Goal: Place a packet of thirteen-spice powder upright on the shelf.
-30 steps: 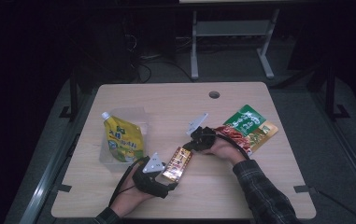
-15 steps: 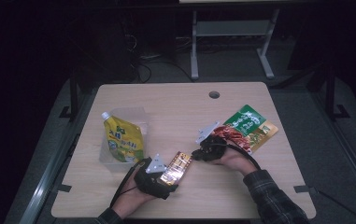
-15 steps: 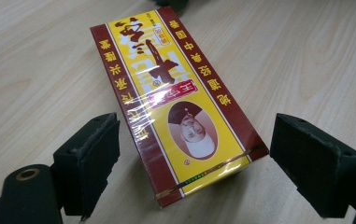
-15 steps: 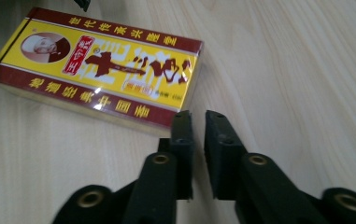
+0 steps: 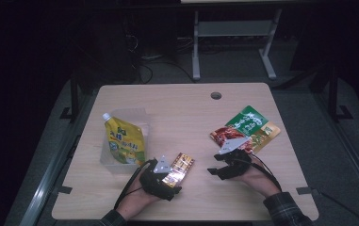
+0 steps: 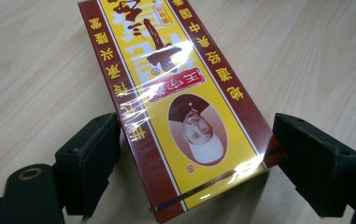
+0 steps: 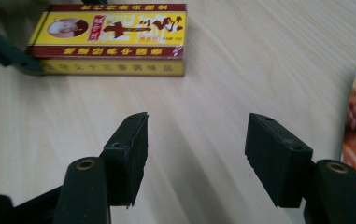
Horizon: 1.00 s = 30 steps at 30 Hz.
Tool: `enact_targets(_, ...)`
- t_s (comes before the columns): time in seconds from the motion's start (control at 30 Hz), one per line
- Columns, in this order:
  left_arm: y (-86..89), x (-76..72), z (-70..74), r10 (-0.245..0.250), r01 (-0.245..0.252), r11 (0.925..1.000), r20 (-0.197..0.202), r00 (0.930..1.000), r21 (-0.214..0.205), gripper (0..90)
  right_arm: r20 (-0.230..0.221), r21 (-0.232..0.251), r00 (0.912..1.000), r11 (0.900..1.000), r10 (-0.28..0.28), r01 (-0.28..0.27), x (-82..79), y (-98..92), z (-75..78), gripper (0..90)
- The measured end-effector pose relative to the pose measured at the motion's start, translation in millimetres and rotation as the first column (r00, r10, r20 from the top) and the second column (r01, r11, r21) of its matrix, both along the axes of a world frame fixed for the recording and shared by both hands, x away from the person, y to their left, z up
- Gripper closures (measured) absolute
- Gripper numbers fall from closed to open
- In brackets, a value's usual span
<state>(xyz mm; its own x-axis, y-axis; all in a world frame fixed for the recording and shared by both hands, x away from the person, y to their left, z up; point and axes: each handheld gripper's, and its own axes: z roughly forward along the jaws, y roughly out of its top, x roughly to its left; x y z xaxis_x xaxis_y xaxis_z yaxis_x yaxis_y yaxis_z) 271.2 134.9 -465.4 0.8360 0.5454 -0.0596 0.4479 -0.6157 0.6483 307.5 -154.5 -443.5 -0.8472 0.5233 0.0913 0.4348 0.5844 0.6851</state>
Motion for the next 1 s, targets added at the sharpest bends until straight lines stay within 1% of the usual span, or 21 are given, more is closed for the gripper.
enact_targets(0.03, 0.2, 0.5, 0.3, -0.002, 0.002, 1.0000, -0.007, 1.0000, 0.000, 16.3, 0.004, 0.006, 1.0000, 1.0000, -0.004, 0.003, -4.0, -2.6, 0.2, 38.1)
enact_targets(0.07, 0.6, 0.8, 0.7, -0.006, 0.006, 1.0000, -0.006, 1.0000, 0.005, 16.9, 0.008, 0.012, 0.9999, 0.9999, -0.011, 0.011, -7.9, -5.0, 0.5, 38.0)
enact_targets(0.1, 0.5, 0.7, 0.9, -0.003, 0.003, 1.0000, -0.008, 1.0000, -0.002, 18.1, 0.012, 0.017, 0.9998, 0.9997, -0.017, 0.017, -11.0, -7.4, 0.7, 37.9)
enact_targets(0.2, 1.1, 1.2, 1.4, 0.004, -0.004, 0.9999, -0.011, 0.9999, -0.014, 23.0, 0.001, 0.039, 0.9994, 0.9986, -0.034, 0.034, -20.4, -12.7, 1.7, 37.2)
enact_targets(0.23, 1.5, 1.6, 1.8, 0.000, 0.000, 0.9999, -0.012, 0.9999, -0.011, 23.9, 0.001, 0.038, 0.9995, 0.9988, -0.031, 0.031, -21.9, -13.9, 1.6, 36.9)
enact_targets(0.33, 2.4, 2.4, 2.4, 0.008, -0.009, 0.9998, -0.019, 0.9998, -0.020, 27.6, -0.008, 0.042, 0.9993, 0.9984, -0.036, 0.037, -28.0, -16.7, 1.1, 36.6)
enact_targets(0.4, 3.4, 3.5, 3.0, 0.006, -0.006, 0.9998, -0.024, 0.9997, -0.018, 29.9, -0.016, 0.047, 0.9989, 0.9979, -0.043, 0.044, -30.4, -18.1, 0.1, 36.5)
enact_targets(0.43, 3.3, 3.8, 3.2, 0.009, -0.010, 0.9997, -0.029, 0.9995, -0.022, 30.0, -0.020, 0.048, 0.9988, 0.9978, -0.044, 0.045, -31.1, -18.9, -0.2, 36.4)
enact_targets(0.5, 3.1, 4.0, 3.6, 0.008, -0.008, 0.9998, -0.031, 0.9995, -0.017, 30.1, -0.022, 0.050, 0.9986, 0.9976, -0.047, 0.048, -31.2, -19.8, -0.1, 36.3)
enact_targets(0.57, 2.6, 4.1, 4.3, 0.010, -0.010, 0.9999, -0.032, 0.9994, -0.013, 30.4, -0.014, 0.052, 0.9988, 0.9975, -0.046, 0.047, -29.9, -20.7, 0.2, 36.1)
enact_targets(0.6, 2.7, 4.2, 4.8, 0.010, -0.010, 0.9999, -0.031, 0.9995, -0.013, 30.7, -0.020, 0.056, 0.9985, 0.9970, -0.051, 0.052, -29.8, -20.5, 0.4, 35.9)
enact_targets(0.63, 2.6, 4.1, 5.4, 0.012, -0.012, 0.9997, -0.032, 0.9994, -0.019, 31.1, -0.021, 0.056, 0.9985, 0.9971, -0.051, 0.052, -29.7, -20.6, 0.4, 35.8)
enact_targets(0.67, 3.3, 4.7, 6.9, 0.003, -0.003, 0.9999, -0.033, 0.9994, -0.015, 31.3, -0.023, 0.056, 0.9983, 0.9969, -0.054, 0.055, -29.7, -20.6, 0.2, 35.8)
enact_targets(0.7, 3.2, 4.7, 7.5, 0.002, -0.003, 0.9998, -0.033, 0.9994, -0.022, 31.5, -0.026, 0.057, 0.9983, 0.9969, -0.053, 0.054, -29.6, -20.6, 0.2, 35.7)
enact_targets(0.77, 3.2, 4.9, 9.8, -0.013, 0.012, 0.9997, -0.032, 0.9994, -0.019, 31.7, -0.028, 0.055, 0.9982, 0.9970, -0.053, 0.055, -29.2, -20.7, 0.2, 35.6)
enact_targets(0.8, 2.9, 4.3, 10.8, -0.012, 0.012, 0.9998, -0.032, 0.9994, -0.017, 31.8, -0.030, 0.055, 0.9980, 0.9968, -0.055, 0.057, -29.0, -20.5, 0.2, 35.6)
enact_targets(0.83, 3.3, 4.5, 11.9, -0.025, 0.025, 0.9996, -0.027, 0.9993, -0.011, 31.8, -0.027, 0.056, 0.9981, 0.9968, -0.056, 0.057, -28.7, -20.5, 0.3, 36.2)
enact_targets(0.9, 4.0, 3.7, 14.3, -0.039, 0.039, 0.9992, -0.022, 0.9990, -0.010, 32.0, -0.019, 0.062, 0.9987, 0.9969, -0.048, 0.049, -27.7, -20.6, 0.4, 41.1)
enact_targets(0.93, 3.9, 2.9, 15.4, -0.039, 0.038, 0.9992, -0.020, 0.9991, -0.013, 32.0, -0.026, 0.066, 0.9984, 0.9965, -0.050, 0.051, -27.7, -19.9, 0.6, 43.4)
enact_targets(0.97, 4.3, 2.5, 16.3, -0.045, 0.045, 0.9988, -0.017, 0.9988, -0.017, 32.1, -0.036, 0.068, 0.9977, 0.9959, -0.058, 0.060, -27.9, -18.8, 1.2, 48.7)
enact_targets(1.0, 4.5, 2.4, 17.2, -0.052, 0.052, 0.9984, -0.017, 0.9985, -0.023, 32.1, -0.035, 0.070, 0.9979, 0.9959, -0.055, 0.057, -26.7, -18.5, 1.3, 54.0)
